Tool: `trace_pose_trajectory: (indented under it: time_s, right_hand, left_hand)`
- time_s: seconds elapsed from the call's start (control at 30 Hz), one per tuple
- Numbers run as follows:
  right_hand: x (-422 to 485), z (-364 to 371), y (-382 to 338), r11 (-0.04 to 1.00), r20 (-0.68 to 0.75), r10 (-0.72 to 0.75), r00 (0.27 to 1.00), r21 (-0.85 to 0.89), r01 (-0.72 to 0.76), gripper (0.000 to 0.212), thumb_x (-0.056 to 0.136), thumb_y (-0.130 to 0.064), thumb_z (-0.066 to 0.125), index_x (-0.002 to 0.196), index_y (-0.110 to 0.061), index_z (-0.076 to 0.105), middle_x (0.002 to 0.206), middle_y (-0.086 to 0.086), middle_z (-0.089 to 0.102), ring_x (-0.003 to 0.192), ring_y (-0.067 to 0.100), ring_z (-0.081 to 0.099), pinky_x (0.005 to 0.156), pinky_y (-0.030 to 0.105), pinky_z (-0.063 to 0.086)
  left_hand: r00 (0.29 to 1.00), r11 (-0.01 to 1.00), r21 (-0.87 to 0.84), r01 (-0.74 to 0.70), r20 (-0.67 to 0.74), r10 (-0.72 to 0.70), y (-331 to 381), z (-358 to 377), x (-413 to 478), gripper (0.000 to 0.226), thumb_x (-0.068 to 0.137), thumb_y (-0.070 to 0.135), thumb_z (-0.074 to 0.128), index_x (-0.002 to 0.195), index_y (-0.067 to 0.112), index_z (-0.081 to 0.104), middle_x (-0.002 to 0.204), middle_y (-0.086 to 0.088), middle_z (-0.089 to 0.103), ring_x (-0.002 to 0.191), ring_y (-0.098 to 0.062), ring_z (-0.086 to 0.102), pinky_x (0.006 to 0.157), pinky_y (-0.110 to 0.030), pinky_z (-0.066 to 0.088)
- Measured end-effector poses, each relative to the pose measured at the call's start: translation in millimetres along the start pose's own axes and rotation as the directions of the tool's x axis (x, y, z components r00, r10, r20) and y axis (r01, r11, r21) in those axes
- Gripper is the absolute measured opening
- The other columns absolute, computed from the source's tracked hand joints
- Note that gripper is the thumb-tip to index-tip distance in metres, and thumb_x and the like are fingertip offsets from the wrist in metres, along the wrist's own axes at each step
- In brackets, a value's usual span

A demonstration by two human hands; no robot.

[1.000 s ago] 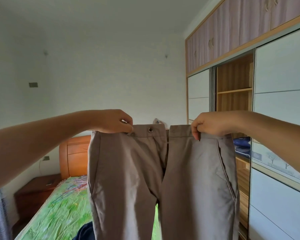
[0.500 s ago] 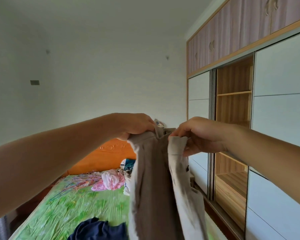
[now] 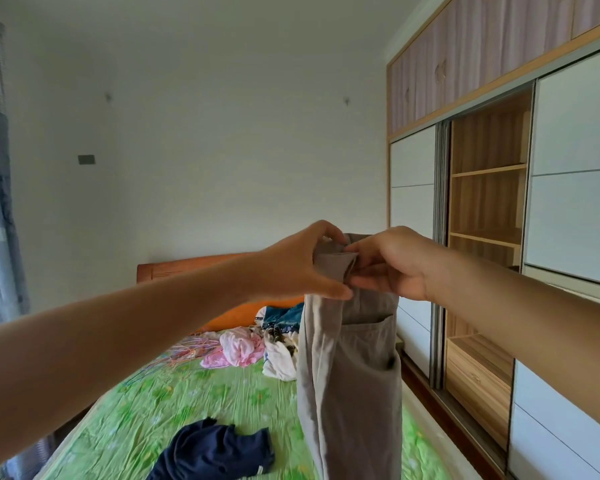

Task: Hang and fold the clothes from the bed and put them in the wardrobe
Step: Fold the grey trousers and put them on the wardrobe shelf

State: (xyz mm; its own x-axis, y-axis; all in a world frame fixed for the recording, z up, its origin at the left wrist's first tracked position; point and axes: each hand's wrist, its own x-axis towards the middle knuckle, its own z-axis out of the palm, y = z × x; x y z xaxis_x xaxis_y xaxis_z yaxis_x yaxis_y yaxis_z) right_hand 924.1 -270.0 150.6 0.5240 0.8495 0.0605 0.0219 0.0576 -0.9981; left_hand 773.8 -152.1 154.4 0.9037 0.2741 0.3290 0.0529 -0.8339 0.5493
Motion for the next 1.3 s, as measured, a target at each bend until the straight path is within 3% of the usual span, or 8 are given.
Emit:
trace_pose_trajectory:
  time_s: [0.1,0.2,0.37,0.6,0.8,0.93,1.17,1.3]
  right_hand:
    - [7,-1,4,0.966,-0.019,-0.062,0.998,-0.252,0.056,0.029,0.086,0.012,0.054,0.109,0.001,0.068,0.087,0.020,0.073,0.071,0.031,0.072,0.060,0.038,0.063]
    - [11,-16,4,0.621,0.032,0.039,0.999,-0.784,0.001,0.035,0.094,-0.002,0.050,0.127,-0.014,0.054,0.082,0.017,0.075,0.062,0.029,0.072,0.054,0.037,0.061]
    - [7,-47,-4,0.281,-0.029,0.294,0.955,-0.953,-0.115,0.038,0.097,-0.020,0.063,0.134,-0.021,0.052,0.096,0.022,0.074,0.078,0.037,0.075,0.065,0.041,0.063]
    - [16,-47,37,0.297,0.218,0.174,0.960,-0.941,0.160,0.035,0.079,-0.052,0.078,0.107,-0.033,0.071,0.109,-0.010,0.071,0.106,0.011,0.064,0.100,0.040,0.051]
    - [14,-34,38,0.569,0.221,-0.268,0.938,-0.749,0.339,0.012,0.091,-0.023,0.072,0.088,-0.012,0.075,0.078,0.001,0.074,0.079,0.017,0.072,0.076,0.029,0.058]
    - [11,-16,33,0.592,0.188,-0.459,0.868,-0.664,0.457,0.024,0.089,-0.017,0.073,0.079,0.004,0.070,0.056,0.002,0.057,0.050,0.009,0.052,0.053,0.018,0.039]
    - [8,-2,21,0.651,0.118,-0.633,0.765,-0.454,0.608,0.042,0.091,-0.003,0.067,0.122,-0.023,0.045,0.077,0.003,0.053,0.054,0.006,0.048,0.052,0.020,0.042]
    - [10,-2,24,0.661,0.107,-0.625,0.774,-0.455,0.597,0.048,0.090,-0.008,0.071,0.131,-0.026,0.052,0.092,0.003,0.066,0.066,0.011,0.061,0.059,0.024,0.048]
  left_hand:
    - [0.987,0.990,0.135,-0.048,-0.149,0.068,-13,-6,2,0.047,0.077,-0.004,0.068,0.110,0.028,0.060,0.095,0.005,0.064,0.069,-0.003,0.053,0.060,-0.023,0.045]
    - [0.990,0.985,0.161,-0.055,-0.120,0.075,-24,-18,0,0.047,0.075,-0.008,0.067,0.102,0.030,0.065,0.094,0.010,0.065,0.074,0.002,0.055,0.065,-0.019,0.047]
    - [0.987,0.982,0.175,-0.072,-0.132,0.096,-42,-35,-2,0.047,0.070,-0.014,0.064,0.090,0.028,0.069,0.076,0.023,0.065,0.070,0.010,0.056,0.064,-0.007,0.042]
    - [0.991,0.995,0.077,-0.067,-0.115,0.075,-55,-44,-10,0.051,0.071,-0.019,0.065,0.088,0.028,0.070,0.079,0.019,0.070,0.074,0.002,0.062,0.074,-0.020,0.051]
    - [0.995,0.953,0.300,-0.048,-0.069,0.071,-69,-71,-32,0.042,0.080,-0.001,0.071,0.100,0.035,0.065,0.095,0.013,0.069,0.089,-0.006,0.064,0.082,-0.031,0.052]
    - [1.000,0.904,0.427,-0.007,-0.018,0.016,-89,-78,-47,0.044,0.087,0.009,0.072,0.102,0.046,0.054,0.097,0.010,0.065,0.091,-0.015,0.063,0.082,-0.043,0.053]
    - [0.966,0.994,0.015,-0.110,-0.234,0.110,-89,-89,-54,0.046,0.081,-0.005,0.065,0.116,0.024,0.055,0.088,0.000,0.062,0.075,-0.010,0.059,0.068,-0.025,0.048]
    - [0.979,0.951,0.308,-0.016,-0.188,0.078,-95,-87,-57,0.047,0.088,0.003,0.070,0.123,0.031,0.057,0.095,0.008,0.064,0.084,-0.011,0.061,0.076,-0.037,0.050]
